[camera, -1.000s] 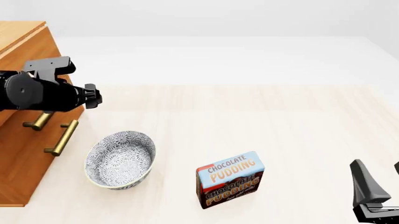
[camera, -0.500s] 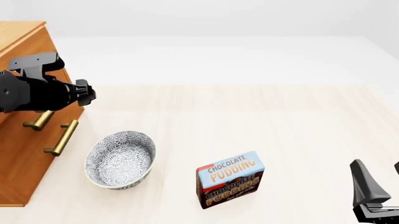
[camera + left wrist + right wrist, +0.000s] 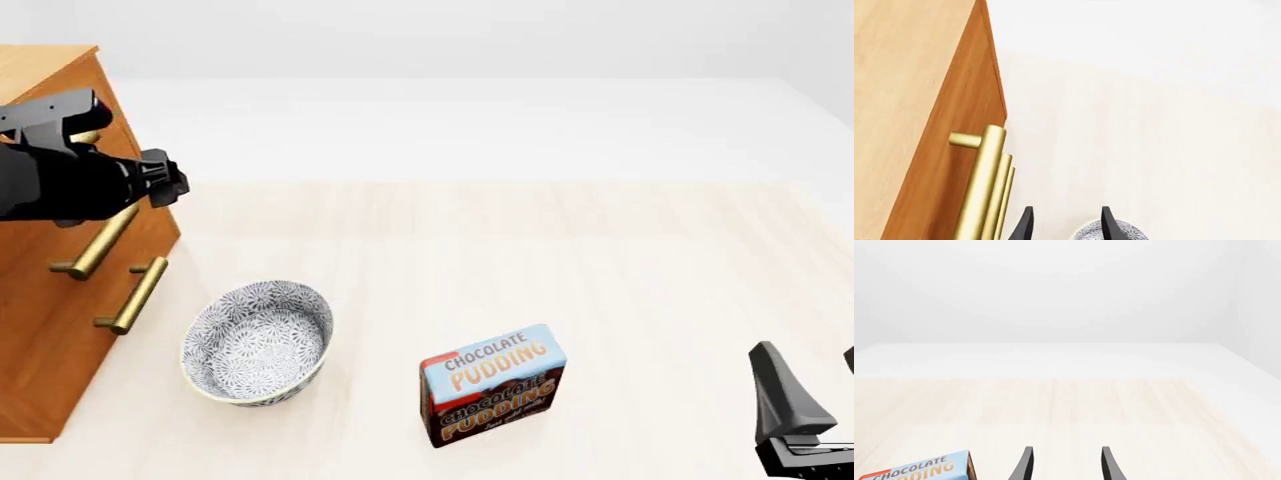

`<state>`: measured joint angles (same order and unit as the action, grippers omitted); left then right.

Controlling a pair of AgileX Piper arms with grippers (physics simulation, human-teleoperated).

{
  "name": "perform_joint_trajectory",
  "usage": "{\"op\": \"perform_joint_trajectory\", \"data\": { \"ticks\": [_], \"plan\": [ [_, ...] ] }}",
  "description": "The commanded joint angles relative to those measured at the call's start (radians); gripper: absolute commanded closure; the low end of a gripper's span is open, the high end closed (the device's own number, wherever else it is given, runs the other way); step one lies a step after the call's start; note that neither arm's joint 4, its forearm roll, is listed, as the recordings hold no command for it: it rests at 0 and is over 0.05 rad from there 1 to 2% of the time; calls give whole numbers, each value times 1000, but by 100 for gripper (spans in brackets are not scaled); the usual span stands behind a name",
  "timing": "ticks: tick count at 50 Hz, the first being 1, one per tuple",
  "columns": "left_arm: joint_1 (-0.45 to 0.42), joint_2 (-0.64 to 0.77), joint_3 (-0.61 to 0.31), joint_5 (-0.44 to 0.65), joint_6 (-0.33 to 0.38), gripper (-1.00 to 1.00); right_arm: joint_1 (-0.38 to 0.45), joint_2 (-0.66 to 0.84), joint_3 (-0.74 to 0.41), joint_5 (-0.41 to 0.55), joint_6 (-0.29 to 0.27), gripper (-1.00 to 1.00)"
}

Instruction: Put the butter at the back in the top drawer of the cabinet and close it.

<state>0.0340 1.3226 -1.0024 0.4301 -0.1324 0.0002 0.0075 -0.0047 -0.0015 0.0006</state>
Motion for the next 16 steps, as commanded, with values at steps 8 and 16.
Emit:
{"op": "perform_joint_trajectory", "data": {
  "ticks": [8,16],
  "plan": [
    [24,-40,1,-6,8,-100,0,0,0,0,0,-100],
    [-49,-216,26,67,33,-100,0,0,0,0,0,-100]
  ]
}}
